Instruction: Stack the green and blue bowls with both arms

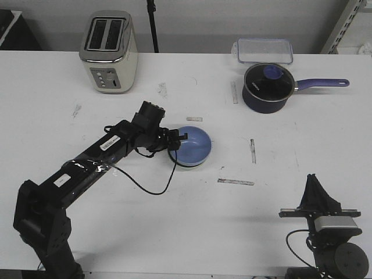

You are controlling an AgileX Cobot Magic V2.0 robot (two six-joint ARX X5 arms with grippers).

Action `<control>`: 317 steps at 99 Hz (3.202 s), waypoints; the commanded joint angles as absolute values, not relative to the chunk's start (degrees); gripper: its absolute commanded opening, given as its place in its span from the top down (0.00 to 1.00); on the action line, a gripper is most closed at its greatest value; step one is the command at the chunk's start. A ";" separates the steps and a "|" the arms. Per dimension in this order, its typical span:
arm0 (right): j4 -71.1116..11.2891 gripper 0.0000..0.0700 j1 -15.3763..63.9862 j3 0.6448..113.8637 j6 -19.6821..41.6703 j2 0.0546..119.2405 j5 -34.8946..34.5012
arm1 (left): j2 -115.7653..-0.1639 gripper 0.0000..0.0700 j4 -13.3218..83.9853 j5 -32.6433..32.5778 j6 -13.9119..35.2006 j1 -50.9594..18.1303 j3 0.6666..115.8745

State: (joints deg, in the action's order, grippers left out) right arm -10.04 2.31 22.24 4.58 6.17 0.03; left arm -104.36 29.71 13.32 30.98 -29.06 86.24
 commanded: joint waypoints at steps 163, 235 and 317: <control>-9.45 0.98 2.33 22.33 5.10 5.98 0.01 | -52.84 0.97 0.64 4.84 0.05 -6.07 40.97; -9.45 0.98 2.33 22.33 5.10 5.98 0.01 | -18.61 1.00 4.23 4.89 -1.96 -0.67 23.14; -9.45 0.98 2.33 22.33 5.10 5.98 0.01 | -7.46 1.00 -1.96 0.05 -1.91 -3.05 16.91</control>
State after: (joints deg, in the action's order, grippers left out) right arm -10.04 2.31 22.24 4.58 6.17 0.03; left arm -8.27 0.64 0.97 -1.04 -2.72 17.58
